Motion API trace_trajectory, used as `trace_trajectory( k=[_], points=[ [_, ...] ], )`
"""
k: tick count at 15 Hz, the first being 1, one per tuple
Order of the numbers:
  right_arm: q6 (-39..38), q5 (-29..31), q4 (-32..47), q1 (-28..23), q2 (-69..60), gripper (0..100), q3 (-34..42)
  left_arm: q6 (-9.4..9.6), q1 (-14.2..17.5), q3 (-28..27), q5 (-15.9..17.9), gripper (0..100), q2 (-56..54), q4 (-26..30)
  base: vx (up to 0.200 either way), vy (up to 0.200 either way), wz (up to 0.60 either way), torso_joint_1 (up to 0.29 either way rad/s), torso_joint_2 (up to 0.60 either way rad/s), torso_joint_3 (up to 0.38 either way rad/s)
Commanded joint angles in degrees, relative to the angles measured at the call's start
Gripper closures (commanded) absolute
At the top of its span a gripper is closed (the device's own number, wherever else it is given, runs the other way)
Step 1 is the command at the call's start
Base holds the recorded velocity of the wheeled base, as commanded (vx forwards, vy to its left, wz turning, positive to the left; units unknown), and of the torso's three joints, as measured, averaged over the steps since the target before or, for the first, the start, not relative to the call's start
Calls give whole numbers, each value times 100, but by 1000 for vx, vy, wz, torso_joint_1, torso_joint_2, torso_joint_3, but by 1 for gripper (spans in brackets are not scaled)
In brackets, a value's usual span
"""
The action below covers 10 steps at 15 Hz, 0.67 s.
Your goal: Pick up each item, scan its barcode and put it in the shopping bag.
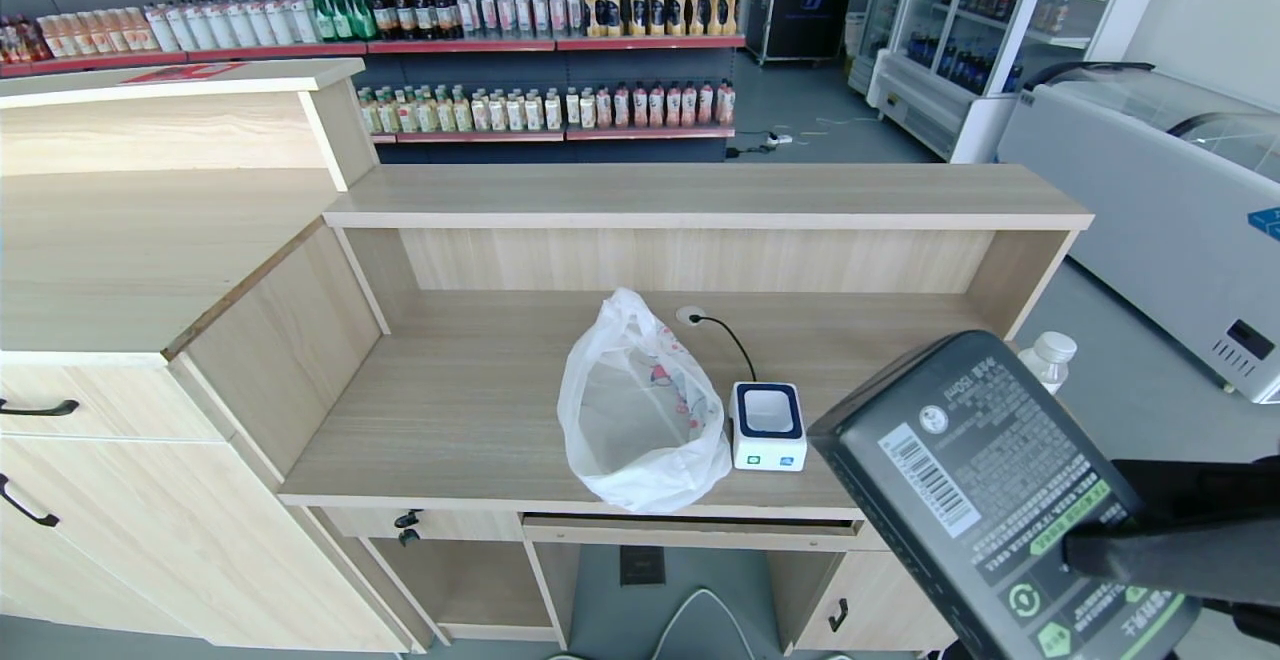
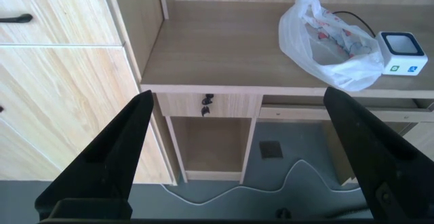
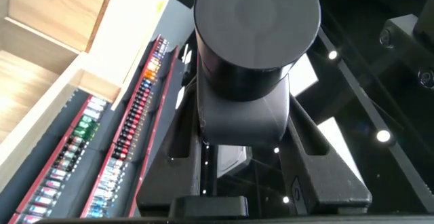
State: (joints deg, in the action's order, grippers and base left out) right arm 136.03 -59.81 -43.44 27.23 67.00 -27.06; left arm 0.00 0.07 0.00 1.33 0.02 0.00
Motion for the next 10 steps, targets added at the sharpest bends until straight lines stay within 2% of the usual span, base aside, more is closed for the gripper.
trace_trajectory(
  k=[1,10],
  points=[
    [2,-5,2,-8,-3,100,-1,0,1,0,-1,0,6,0,0,0,0,0,0,0],
    [2,-22,2,-60,-126,100,8,0,1,0,-1,0,6,0,0,0,0,0,0,0]
  ],
)
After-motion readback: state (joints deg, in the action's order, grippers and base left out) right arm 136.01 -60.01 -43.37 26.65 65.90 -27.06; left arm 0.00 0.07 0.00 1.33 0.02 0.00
